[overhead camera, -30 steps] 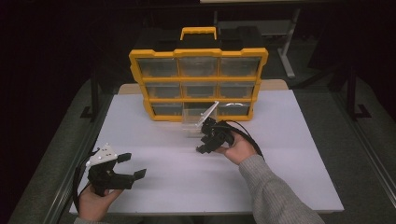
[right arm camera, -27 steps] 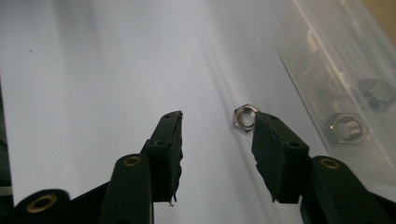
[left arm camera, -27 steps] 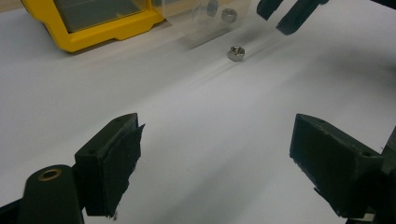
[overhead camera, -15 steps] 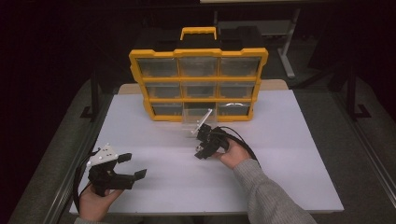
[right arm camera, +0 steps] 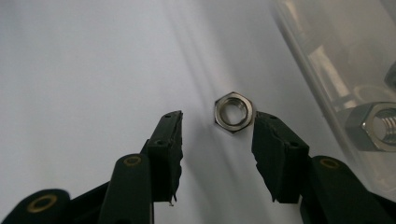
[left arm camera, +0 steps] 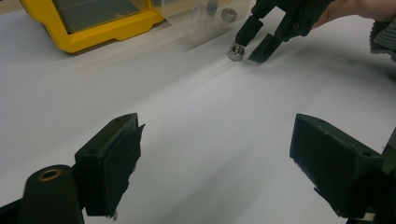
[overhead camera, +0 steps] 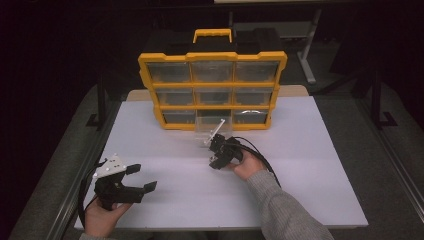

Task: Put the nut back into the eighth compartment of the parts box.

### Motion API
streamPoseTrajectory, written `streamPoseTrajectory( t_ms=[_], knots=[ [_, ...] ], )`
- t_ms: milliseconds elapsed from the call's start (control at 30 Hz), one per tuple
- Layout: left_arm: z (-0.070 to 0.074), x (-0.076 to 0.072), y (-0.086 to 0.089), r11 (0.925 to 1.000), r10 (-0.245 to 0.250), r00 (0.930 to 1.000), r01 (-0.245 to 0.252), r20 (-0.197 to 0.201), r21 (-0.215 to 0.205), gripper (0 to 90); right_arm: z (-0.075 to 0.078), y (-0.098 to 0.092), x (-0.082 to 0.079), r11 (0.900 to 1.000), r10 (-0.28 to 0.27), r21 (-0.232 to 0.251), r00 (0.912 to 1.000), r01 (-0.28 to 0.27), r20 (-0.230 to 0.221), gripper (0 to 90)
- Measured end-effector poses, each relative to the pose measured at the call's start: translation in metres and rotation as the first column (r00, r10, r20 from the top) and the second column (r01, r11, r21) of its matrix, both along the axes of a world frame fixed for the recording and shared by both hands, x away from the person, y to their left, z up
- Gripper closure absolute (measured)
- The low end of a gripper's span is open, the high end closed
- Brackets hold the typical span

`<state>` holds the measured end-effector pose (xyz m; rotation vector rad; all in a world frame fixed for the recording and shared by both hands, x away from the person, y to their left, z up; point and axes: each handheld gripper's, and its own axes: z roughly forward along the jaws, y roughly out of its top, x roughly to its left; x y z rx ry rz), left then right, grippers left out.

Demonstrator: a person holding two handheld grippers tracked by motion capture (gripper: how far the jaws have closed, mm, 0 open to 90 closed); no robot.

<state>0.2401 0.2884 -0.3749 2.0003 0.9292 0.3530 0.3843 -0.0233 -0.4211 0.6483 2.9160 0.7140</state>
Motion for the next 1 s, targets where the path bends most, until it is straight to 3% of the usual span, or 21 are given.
streamPoseTrajectory(
  t_ms=[600,867,1000],
  knots=[
    [-0.0002,0.0001,0.0001,1.0000,0.001,1.0000,-0.001,0.002,-0.002,16.1,-0.0054,0.0052,0.0012,1.000,0.019,-0.008,0.9997,-0.019,0.016,67.4],
    [-0.0005,0.0004,-0.0011,1.0000,-0.003,1.0000,0.003,-0.001,0.001,16.1,-0.0049,0.0068,0.0005,1.000,0.025,-0.020,0.9994,-0.024,0.025,68.8],
    [-0.0004,0.0003,-0.0011,1.0000,-0.006,1.0000,0.006,0.001,0.005,16.1,-0.0045,0.0061,0.0026,0.999,0.031,-0.018,0.9995,-0.030,0.008,69.2]
  ],
)
